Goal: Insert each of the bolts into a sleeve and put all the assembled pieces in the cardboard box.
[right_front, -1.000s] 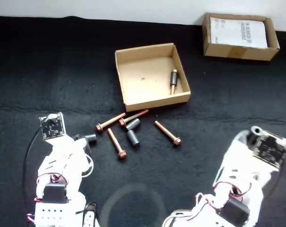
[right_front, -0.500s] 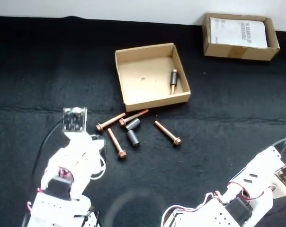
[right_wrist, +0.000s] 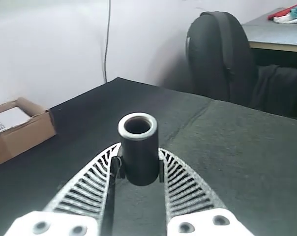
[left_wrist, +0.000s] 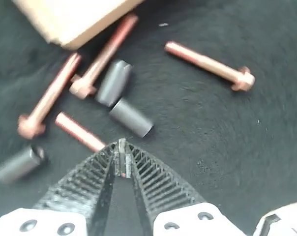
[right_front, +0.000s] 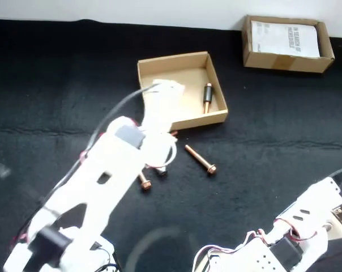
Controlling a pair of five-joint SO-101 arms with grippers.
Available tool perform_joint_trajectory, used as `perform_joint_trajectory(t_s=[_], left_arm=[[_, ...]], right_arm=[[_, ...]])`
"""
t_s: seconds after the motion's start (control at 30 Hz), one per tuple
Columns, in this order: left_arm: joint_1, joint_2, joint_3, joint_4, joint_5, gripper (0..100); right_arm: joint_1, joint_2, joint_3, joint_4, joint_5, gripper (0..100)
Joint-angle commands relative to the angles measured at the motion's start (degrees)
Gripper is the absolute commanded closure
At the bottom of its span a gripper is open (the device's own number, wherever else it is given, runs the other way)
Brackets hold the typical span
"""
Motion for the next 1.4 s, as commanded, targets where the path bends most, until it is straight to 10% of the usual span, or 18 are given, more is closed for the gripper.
perform_joint_trajectory(t_s=[0.0, 0.77, 1.37], left_arm=[[1.98, 5.05, -7.78, 0.88, -11.87, 99], [8.40, 20.26, -14.64, 1.23, -67.78, 80], [9.98, 40.92, -40.40, 0.53, -80.18, 84]], right_arm=[[3.74, -0.92, 8.48, -1.19, -0.26, 99.1], [10.59, -0.92, 8.48, 5.14, 2.64, 99.1], [10.51, -0.92, 8.48, 5.23, 2.73, 99.1]])
